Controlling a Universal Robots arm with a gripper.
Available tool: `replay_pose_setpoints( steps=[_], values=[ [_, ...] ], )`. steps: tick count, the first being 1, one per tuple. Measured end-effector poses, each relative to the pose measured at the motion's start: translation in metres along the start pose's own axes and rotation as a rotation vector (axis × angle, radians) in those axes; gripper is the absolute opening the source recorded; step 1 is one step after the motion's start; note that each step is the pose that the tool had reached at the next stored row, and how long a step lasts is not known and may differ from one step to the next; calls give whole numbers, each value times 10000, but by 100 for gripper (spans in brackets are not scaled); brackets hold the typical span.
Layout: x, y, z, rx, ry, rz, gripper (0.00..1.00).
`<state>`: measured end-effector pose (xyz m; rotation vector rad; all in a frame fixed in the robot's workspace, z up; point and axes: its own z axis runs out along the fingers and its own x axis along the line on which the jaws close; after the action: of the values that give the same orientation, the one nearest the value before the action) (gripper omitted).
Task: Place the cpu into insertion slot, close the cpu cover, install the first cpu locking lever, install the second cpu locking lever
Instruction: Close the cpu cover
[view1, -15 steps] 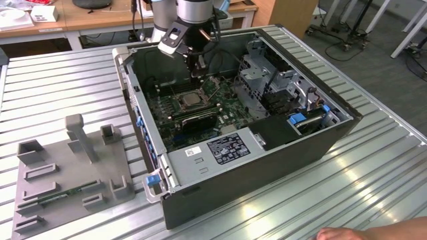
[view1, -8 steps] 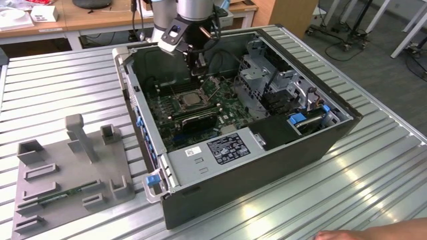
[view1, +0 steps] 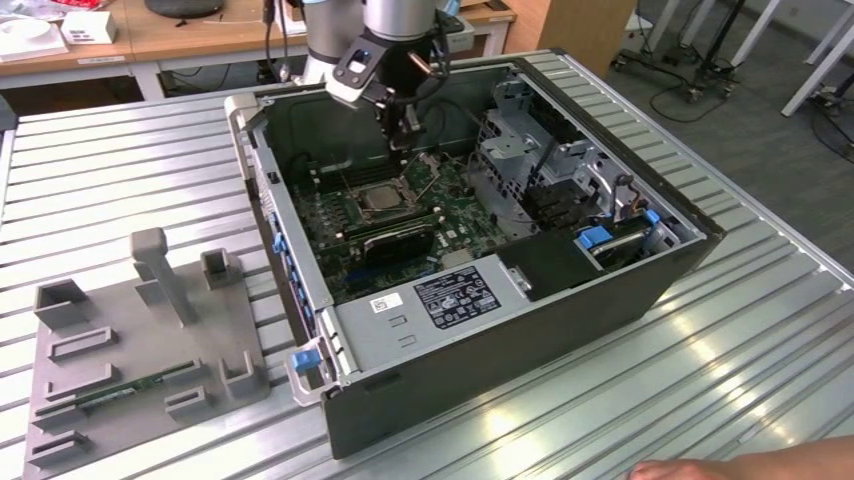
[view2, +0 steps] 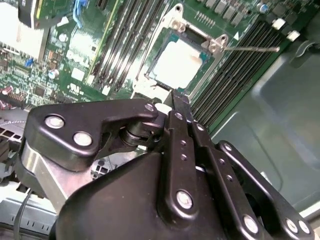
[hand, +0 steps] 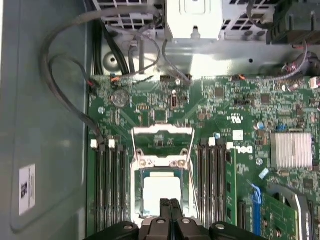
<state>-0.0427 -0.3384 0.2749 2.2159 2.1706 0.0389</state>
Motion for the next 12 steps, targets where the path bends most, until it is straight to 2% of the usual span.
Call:
replay_pose_setpoints(
  steps=[12],
  values=[
    [8,383,18,0,0,9,10]
  ],
)
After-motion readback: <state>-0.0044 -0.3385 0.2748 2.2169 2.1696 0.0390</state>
